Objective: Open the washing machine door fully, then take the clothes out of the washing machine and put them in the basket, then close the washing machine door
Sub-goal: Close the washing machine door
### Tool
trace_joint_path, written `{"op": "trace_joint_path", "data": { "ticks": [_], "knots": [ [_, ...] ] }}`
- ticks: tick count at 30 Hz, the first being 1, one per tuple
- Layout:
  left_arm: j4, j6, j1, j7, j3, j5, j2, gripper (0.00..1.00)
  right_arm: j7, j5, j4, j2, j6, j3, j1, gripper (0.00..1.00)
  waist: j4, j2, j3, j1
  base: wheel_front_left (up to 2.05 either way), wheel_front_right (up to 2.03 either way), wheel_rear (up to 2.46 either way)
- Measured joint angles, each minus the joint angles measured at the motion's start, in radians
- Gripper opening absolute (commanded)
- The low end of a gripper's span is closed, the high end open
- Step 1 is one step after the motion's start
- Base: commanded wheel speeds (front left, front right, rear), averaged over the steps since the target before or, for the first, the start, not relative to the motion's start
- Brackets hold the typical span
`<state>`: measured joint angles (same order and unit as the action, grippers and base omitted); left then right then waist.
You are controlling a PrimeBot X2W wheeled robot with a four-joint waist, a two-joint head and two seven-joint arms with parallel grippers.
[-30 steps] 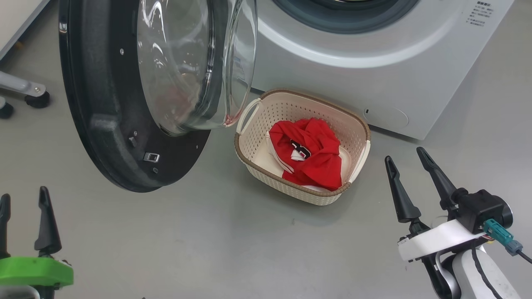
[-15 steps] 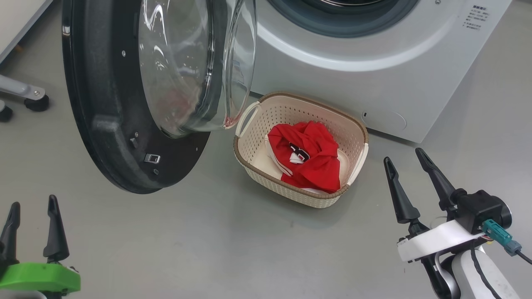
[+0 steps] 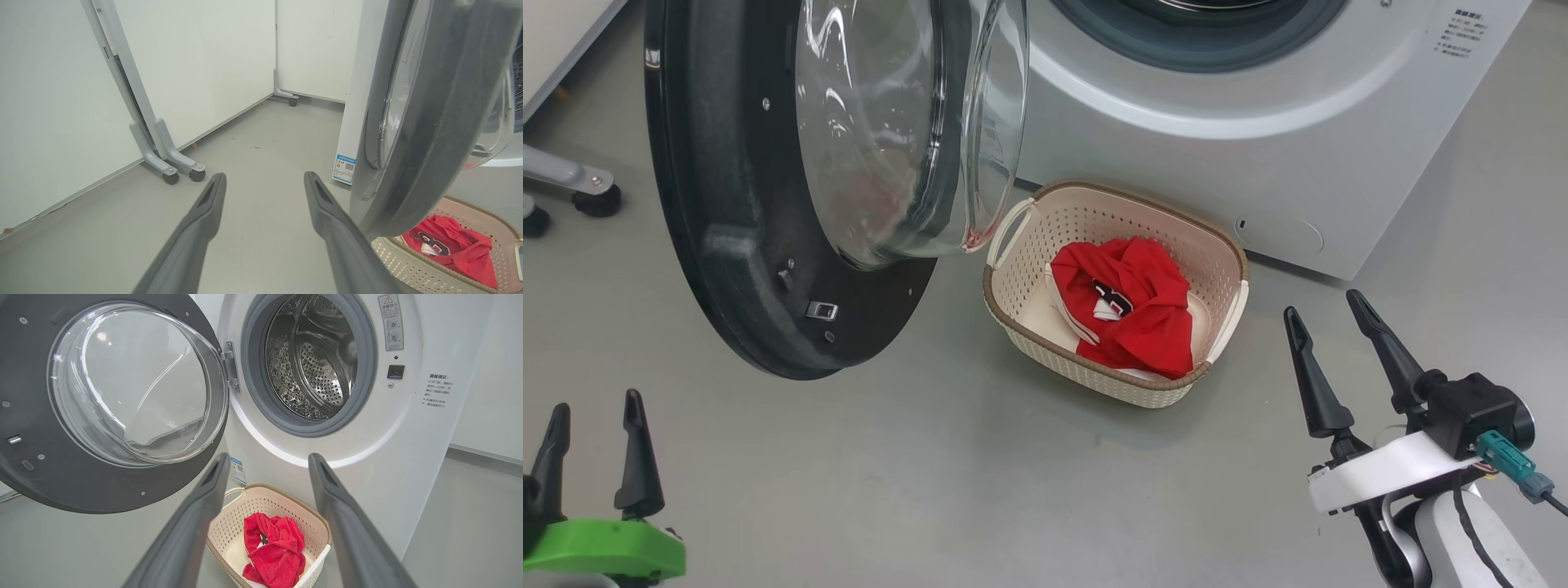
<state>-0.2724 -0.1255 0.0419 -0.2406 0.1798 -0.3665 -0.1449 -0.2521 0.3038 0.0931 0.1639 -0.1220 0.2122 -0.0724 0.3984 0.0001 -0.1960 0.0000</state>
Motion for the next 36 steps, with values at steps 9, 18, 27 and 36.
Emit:
{"op": "trace_joint_path", "data": {
  "ticks": [9, 18, 27, 36],
  "knots": [
    [-0.013, 0.000, 0.015, -0.008, -0.002, 0.000, -0.001, 1.00, 0.000, 0.000, -0.001, -0.003, 0.000, -0.003, 0.000, 1.00, 0.002, 0.0000, -0.004, 0.0000, 0.00, 0.00, 0.00],
    [-0.021, 0.000, 0.020, -0.008, -0.004, 0.000, -0.007, 1.00, 0.000, 0.000, -0.001, -0.006, 0.000, -0.003, 0.000, 1.00, 0.003, 0.0000, -0.006, 0.0000, 0.00, 0.00, 0.00],
    [-0.027, 0.000, 0.021, -0.009, -0.005, 0.000, -0.013, 0.15, 0.000, 0.000, -0.001, -0.009, 0.000, -0.003, 0.000, 1.00, 0.003, 0.0000, -0.009, 0.0000, 0.00, 0.00, 0.00],
    [-0.018, 0.000, 0.023, -0.009, -0.007, 0.000, -0.023, 0.00, 0.000, 0.000, -0.001, -0.010, 0.000, -0.003, 0.000, 1.00, 0.000, 0.0000, -0.014, 0.0000, 0.00, 0.00, 0.00]
  ]
}}
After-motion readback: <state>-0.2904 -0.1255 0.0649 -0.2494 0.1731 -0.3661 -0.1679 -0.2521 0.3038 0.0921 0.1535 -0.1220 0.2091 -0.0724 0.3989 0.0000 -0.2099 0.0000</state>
